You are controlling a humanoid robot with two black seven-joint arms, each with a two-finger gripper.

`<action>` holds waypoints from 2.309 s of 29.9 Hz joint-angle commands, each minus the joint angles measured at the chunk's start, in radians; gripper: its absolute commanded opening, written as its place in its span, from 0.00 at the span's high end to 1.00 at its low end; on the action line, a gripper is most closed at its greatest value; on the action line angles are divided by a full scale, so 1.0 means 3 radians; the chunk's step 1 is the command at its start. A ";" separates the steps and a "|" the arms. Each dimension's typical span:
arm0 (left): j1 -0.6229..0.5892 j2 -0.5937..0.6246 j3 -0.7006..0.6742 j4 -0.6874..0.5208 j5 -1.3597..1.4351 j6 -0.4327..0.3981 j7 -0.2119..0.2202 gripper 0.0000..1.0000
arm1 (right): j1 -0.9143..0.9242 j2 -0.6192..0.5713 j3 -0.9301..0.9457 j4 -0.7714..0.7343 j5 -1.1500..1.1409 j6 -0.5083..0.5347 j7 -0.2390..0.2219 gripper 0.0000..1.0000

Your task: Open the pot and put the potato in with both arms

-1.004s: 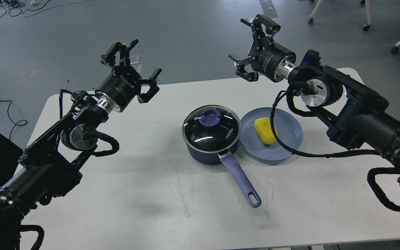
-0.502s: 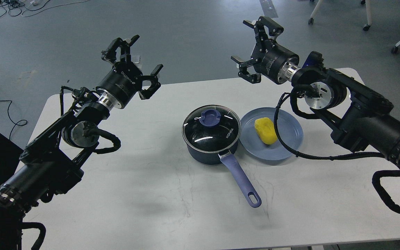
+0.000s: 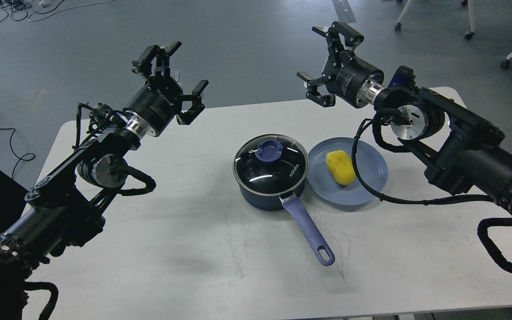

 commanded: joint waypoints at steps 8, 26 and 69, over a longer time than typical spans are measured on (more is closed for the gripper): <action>-0.0104 -0.0013 0.0022 -0.0032 0.0375 0.0274 -0.0143 0.01 | 0.0000 -0.0095 0.0021 0.0048 0.0001 0.0004 0.0000 0.00; -0.0334 -0.0059 0.0047 -0.0257 0.2426 0.0801 -0.0586 0.01 | -0.0164 -0.0279 0.0307 0.0054 0.0006 -0.0022 -0.0010 0.00; -0.0693 -0.0422 0.2000 0.0218 0.5249 0.2166 -0.0586 0.02 | -0.0614 -0.0709 0.0671 0.0146 0.0011 -0.0027 -0.0026 0.00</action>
